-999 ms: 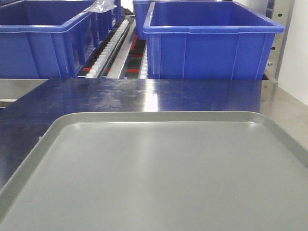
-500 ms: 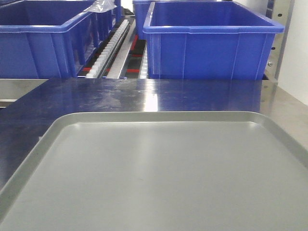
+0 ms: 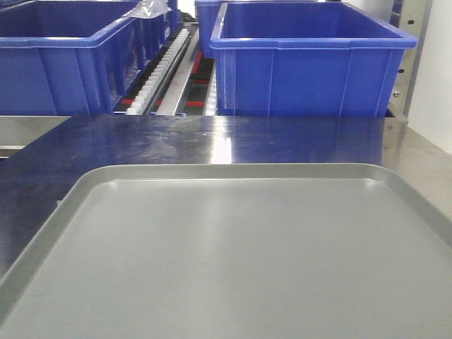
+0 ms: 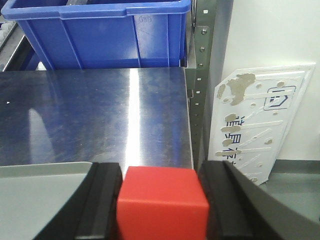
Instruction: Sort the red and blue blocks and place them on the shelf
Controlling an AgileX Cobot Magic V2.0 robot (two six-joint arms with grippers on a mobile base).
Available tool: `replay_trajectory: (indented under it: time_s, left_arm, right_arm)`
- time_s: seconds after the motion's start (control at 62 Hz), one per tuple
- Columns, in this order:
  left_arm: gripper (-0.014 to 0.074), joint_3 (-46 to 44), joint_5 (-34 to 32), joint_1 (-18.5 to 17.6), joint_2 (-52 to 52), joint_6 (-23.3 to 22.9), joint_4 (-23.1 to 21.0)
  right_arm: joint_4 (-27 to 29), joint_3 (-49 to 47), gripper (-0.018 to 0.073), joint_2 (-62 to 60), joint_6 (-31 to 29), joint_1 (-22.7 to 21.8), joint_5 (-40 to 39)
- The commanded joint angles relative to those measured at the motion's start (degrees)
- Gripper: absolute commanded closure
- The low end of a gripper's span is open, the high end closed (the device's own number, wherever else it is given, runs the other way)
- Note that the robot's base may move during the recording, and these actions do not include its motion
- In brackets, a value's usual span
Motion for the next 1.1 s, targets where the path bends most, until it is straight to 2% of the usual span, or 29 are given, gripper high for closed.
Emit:
replay_trajectory:
  time_s: [0.0, 1.08]
  left_arm:
    - [0.0473, -2.3, -3.9, 0.1, 0.5, -0.1, 0.3]
    - [0.0473, -2.3, -3.9, 0.1, 0.5, -0.1, 0.3]
  right_arm:
    - [-0.6, -1.5, 0.0505, 0.0, -0.5, -0.4, -5.2]
    - [-0.6, -1.5, 0.0505, 0.0, -0.5, -0.4, -5.2]
